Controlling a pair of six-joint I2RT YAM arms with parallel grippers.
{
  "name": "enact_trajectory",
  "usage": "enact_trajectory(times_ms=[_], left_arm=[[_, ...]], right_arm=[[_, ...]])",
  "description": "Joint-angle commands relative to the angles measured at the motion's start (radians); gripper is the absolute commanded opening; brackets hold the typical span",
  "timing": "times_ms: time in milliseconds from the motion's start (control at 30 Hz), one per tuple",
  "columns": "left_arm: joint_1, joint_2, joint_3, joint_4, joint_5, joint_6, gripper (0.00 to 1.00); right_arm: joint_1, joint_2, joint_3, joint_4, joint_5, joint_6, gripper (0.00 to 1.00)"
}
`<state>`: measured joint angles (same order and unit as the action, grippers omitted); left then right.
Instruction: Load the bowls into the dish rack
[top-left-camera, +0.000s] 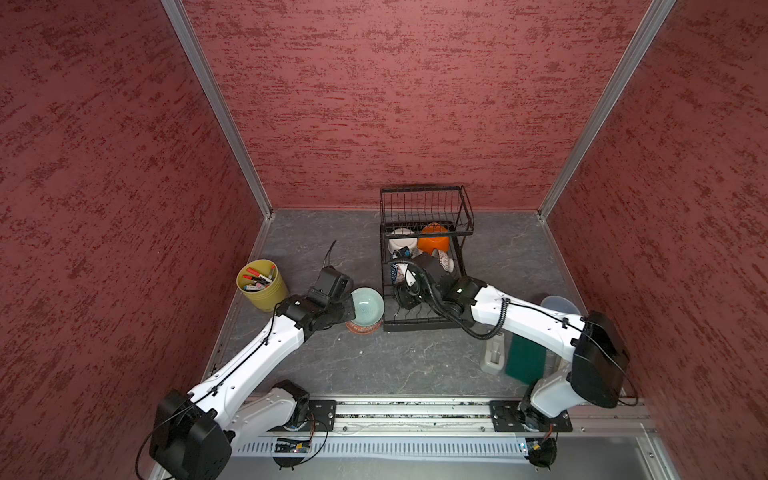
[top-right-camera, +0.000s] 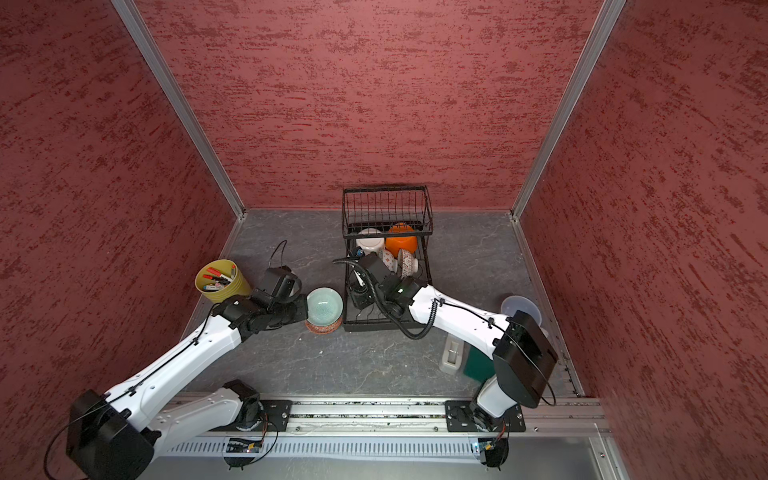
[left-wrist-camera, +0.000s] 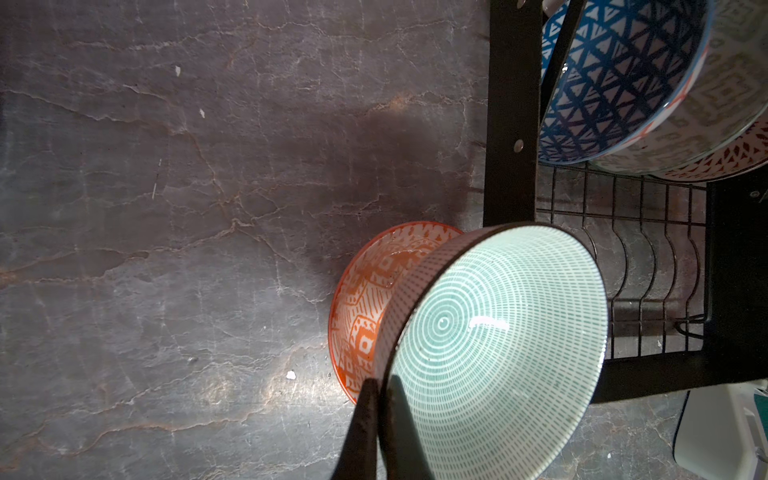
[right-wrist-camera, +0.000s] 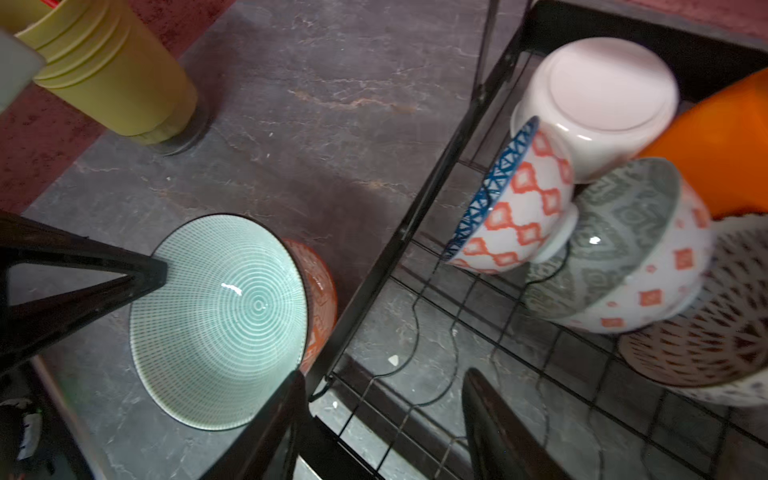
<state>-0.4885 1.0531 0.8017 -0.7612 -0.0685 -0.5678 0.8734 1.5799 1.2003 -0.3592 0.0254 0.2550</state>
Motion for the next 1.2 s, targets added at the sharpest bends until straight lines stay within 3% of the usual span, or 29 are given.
enact_trajectory(times_ms=[0,967,1167], left_arm=[[-0.007,-0.032,0.005,0.054,0.004,0.008,0.00],[-0.018,-0.076,-0.011,0.067,-0.002,0.002,0.00],[-0.017,-0.077,-0.011,0.063,-0.002,0.002,0.00]], right_arm=[[0.002,0.039,0.045,0.016,-0.126,0.020,0.58],[0.032,0.198,0.162,-0.021,-0.130,0.049,0.31],[0.034,0.212,0.172,-0.024,-0.112,0.056,0.18]])
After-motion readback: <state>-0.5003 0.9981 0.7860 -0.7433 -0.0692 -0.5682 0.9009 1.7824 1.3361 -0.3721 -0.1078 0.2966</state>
